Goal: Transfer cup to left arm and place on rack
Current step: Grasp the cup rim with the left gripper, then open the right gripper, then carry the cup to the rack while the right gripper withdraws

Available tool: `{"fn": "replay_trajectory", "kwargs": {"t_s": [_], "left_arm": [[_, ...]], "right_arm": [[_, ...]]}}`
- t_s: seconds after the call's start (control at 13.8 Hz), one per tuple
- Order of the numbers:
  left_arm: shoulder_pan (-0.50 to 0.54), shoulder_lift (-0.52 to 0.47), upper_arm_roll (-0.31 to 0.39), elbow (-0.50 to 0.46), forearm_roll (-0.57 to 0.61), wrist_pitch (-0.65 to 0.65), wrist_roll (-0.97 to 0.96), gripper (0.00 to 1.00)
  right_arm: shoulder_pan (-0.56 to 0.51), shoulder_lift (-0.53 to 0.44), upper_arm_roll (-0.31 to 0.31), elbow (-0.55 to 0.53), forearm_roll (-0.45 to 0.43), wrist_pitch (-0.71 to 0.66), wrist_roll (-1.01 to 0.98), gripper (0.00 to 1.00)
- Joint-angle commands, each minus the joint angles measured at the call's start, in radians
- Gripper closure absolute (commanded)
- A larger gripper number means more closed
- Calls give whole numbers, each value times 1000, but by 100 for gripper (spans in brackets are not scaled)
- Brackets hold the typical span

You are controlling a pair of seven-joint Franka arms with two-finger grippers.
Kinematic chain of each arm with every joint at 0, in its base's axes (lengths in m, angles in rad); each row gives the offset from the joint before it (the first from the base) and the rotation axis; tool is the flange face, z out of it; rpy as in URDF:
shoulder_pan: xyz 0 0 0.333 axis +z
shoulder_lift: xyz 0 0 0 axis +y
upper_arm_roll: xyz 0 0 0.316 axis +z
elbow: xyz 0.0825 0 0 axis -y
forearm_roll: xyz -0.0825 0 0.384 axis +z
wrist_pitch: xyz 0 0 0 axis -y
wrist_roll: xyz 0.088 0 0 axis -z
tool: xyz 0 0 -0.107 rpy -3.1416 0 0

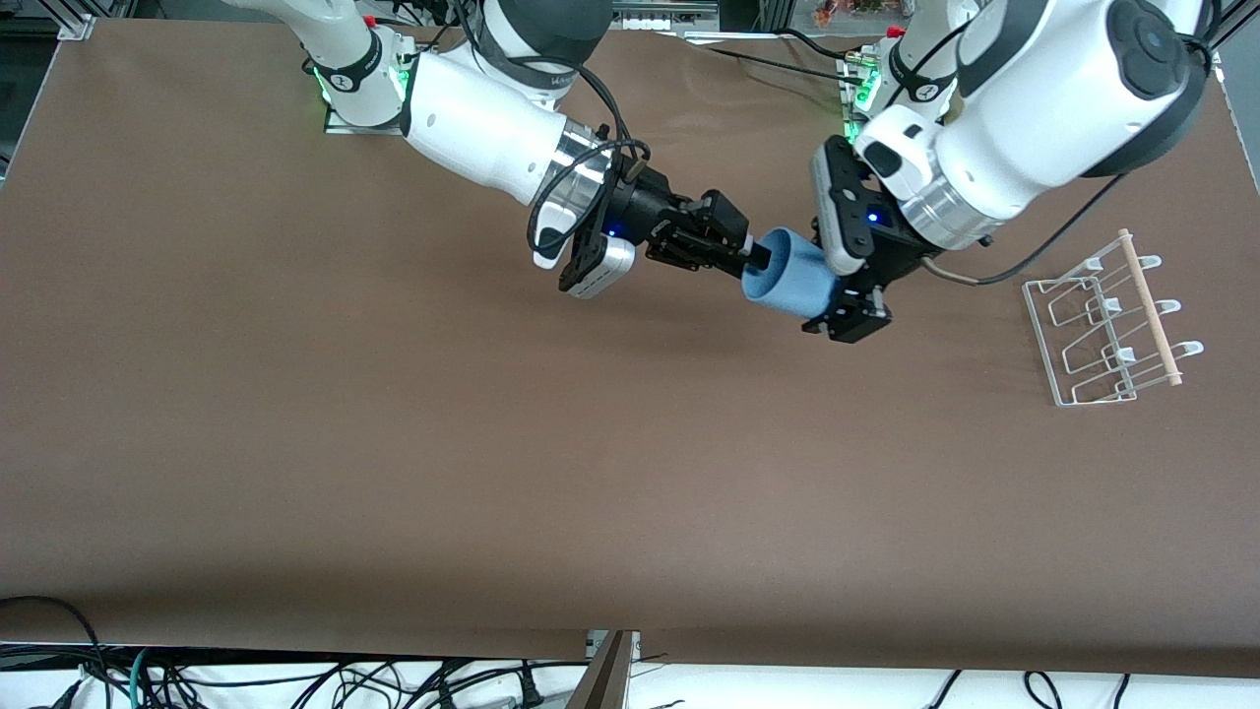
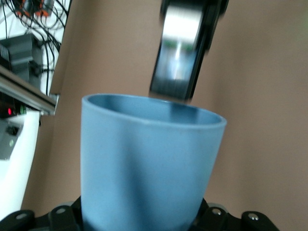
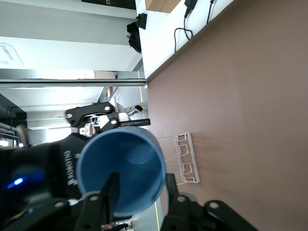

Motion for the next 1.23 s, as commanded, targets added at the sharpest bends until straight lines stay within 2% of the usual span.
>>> {"fn": "replay_trajectory", "kwargs": {"t_s": [0.0,0.29,0.44,0.58,0.8,0.94,1.16], "left_arm": [[27,-7,68,26,-5,-95,82,100],[49,-5,213,34,6,-218,189,100],[95,-4,227,32,114,-250,222,100],[127,-2,230,26,223,-304,227,100],[138,1,231,5,543,-348,223,100],[139,3,231,-47,770,-361,220,100],[162,-11,231,-135,969,-364,204,100]], "right_arm": [[5,-28,-6,4,12,-6,-1,0],[0,-72,-52,-34,11,-38,-3,0],[0,-103,-107,-57,-20,-130,-3,0],[0,-118,-183,-58,-86,-292,-3,0],[0,-131,-311,-47,-193,-527,-16,0],[0,-144,-356,-48,-273,-631,-32,0],[0,-147,-446,-47,-443,-803,-36,0]]}}
